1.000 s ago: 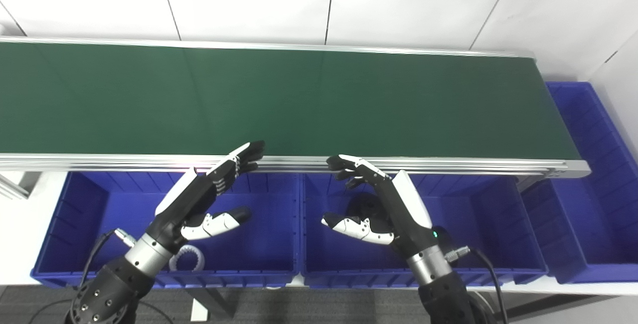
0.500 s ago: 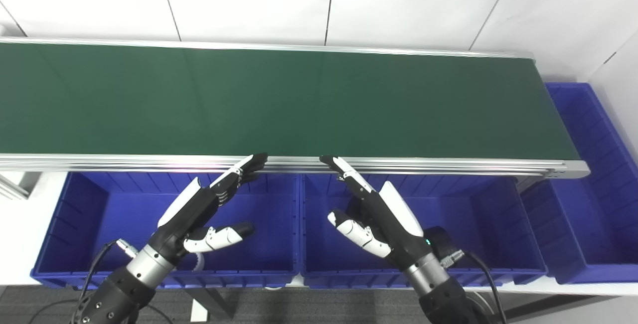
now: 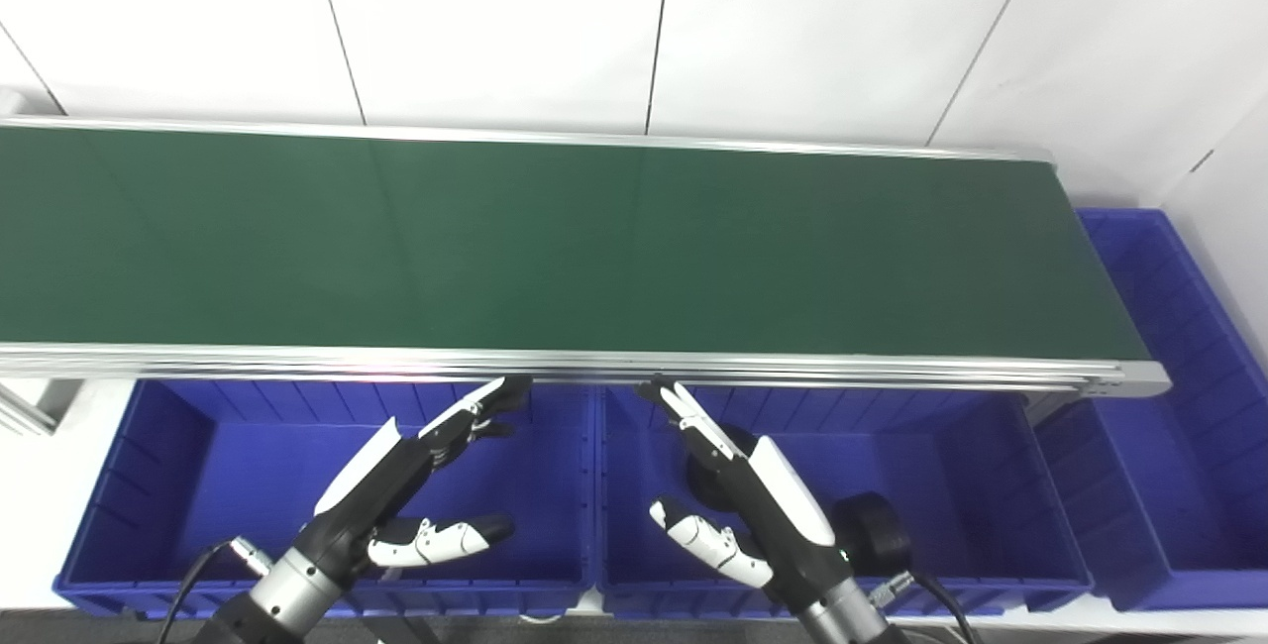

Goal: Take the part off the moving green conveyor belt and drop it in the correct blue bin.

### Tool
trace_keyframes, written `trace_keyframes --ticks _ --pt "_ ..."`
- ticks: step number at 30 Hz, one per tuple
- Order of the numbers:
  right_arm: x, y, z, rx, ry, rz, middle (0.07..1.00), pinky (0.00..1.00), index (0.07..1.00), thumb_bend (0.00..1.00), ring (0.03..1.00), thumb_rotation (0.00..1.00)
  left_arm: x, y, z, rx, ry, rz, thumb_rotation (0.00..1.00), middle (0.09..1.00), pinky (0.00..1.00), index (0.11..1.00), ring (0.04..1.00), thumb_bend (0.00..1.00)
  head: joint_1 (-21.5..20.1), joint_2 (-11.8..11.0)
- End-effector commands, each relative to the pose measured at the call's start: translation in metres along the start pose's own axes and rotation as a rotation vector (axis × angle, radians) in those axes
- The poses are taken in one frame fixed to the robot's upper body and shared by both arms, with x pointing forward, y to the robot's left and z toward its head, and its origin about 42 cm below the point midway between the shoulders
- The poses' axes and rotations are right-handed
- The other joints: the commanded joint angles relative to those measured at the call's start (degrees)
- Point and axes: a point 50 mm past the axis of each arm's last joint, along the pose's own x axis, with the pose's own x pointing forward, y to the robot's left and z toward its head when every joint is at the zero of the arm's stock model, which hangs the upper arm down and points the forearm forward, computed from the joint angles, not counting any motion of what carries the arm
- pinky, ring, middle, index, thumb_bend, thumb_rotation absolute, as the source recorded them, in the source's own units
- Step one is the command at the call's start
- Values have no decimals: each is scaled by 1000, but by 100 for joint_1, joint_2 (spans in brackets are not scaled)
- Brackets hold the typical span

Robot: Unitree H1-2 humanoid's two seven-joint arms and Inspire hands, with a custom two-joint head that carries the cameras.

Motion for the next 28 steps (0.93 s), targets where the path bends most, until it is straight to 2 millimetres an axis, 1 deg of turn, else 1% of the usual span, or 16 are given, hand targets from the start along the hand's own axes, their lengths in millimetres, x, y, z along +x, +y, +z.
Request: trace_keyframes --ticks 1,3,16,19,24,28 --pt "7 -8 15 -20 -97 -35 1000 944 977 403 986 974 5 6 10 12 -75 18 563 965 873 947 936 472 2 17" --pt "7 -7 14 -22 -92 -31 1000 936 975 406 983 996 4 6 9 8 -71 16 605 971 890 954 944 481 13 30" --pt "7 -5 13 -32 -72 -23 1000 940 976 408 986 1000 -2 7 9 9 -63 2 675 984 910 966 958 487 -17 127" --pt "6 -6 12 -27 -68 -27 1000 943 973 405 986 996 -3 7 9 3 -62 1 678 983 914 966 959 492 -6 142" --pt "5 -8 11 -1 -67 -39 998 938 972 382 982 963 -3 6 9 1 -64 0 684 985 917 968 961 498 -8 153" --pt "6 -10 11 8 -64 -37 993 929 968 380 975 970 -4 6 10 2 -65 1 682 986 918 969 962 496 -36 151"
